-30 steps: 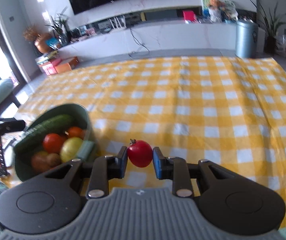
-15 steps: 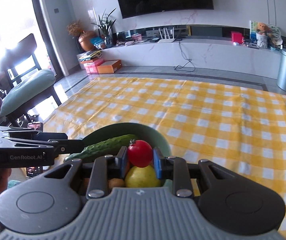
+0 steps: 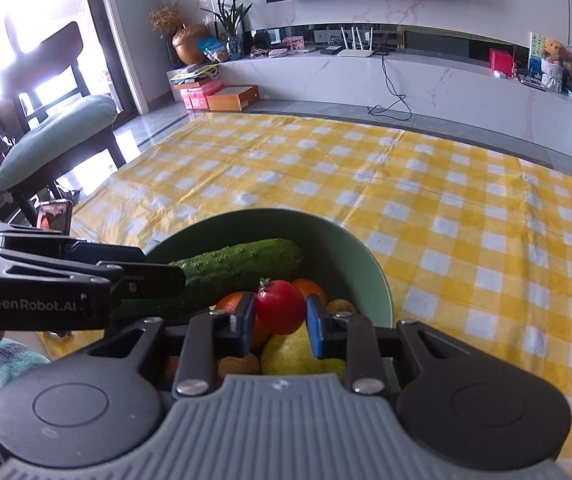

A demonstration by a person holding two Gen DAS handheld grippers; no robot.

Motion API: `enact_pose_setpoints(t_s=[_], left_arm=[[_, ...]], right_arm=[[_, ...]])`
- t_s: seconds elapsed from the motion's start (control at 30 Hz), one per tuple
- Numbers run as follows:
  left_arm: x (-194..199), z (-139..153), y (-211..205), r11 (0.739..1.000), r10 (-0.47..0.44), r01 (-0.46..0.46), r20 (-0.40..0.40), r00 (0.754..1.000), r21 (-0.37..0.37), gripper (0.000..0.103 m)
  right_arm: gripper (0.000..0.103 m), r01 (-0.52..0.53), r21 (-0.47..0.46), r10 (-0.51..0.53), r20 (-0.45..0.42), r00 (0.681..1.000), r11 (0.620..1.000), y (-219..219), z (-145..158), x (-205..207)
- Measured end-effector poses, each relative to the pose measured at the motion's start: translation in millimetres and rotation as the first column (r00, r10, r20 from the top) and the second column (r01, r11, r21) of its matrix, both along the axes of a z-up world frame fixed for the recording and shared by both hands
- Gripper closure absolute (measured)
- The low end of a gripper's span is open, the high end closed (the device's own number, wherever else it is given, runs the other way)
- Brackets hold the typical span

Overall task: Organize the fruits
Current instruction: 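Lower the cucumber into the colander with the left tool while the right tool carries the tomato there, then open both tools, releasing cucumber and tomato, and pull back from the colander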

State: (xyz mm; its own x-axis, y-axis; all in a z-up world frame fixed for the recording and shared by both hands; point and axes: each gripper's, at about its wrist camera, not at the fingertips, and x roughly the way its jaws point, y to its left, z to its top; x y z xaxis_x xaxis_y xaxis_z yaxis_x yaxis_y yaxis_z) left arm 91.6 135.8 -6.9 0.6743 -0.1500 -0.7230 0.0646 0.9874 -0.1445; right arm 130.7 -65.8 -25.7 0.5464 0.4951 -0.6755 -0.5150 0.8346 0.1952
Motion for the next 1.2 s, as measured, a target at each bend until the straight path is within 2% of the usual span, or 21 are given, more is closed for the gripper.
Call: enact_pose_setpoints(t_s=[0.17,0.37,0.73,0.93,1.03,1.1,1.2], left_arm=[[5,-6,-3,1.000,-0.008,0.008,-0.009,1.000,0.019,0.046],[6,-9,-3,1.000,-0.007,0.008,-0.013,1.000,0.024,0.046],[8,-11,-9,0.998,-0.007,0.009,-0.021,1.000,0.070,0.045],[-1,4,-21,0.992,-0.033,0.030,0.022,0.999,0.121,0.044],[-10,19,-30,0.988,-0.056,0.044,0.079,0.995,0.147,0.042],[-18,29,-37,0.984,-0.070,0.049,0.121,0.990,0.171,0.039],[-30,42,-47,0.981,-0.071,0.037,0.177,0.982,0.192,0.031]], right_arm=[[0.079,-0.014,-0.002,0.014,-0.019,1.000,1.000,5,-11,7],[0.079,0.016,-0.026,-0.016,0.006,1.000,1.000,6,-15,15],[0.077,0.029,-0.016,-0.030,-0.034,0.999,0.999,2,-22,22],[0.064,0.044,0.001,-0.044,0.023,0.999,0.999,-7,0,10],[0.053,0.073,0.006,-0.073,0.073,0.995,0.997,-17,16,-3],[0.041,0.107,0.002,-0.107,0.114,0.988,0.994,-26,27,-13],[0.032,0.150,0.013,-0.150,0.181,0.972,0.989,-43,44,-30]])
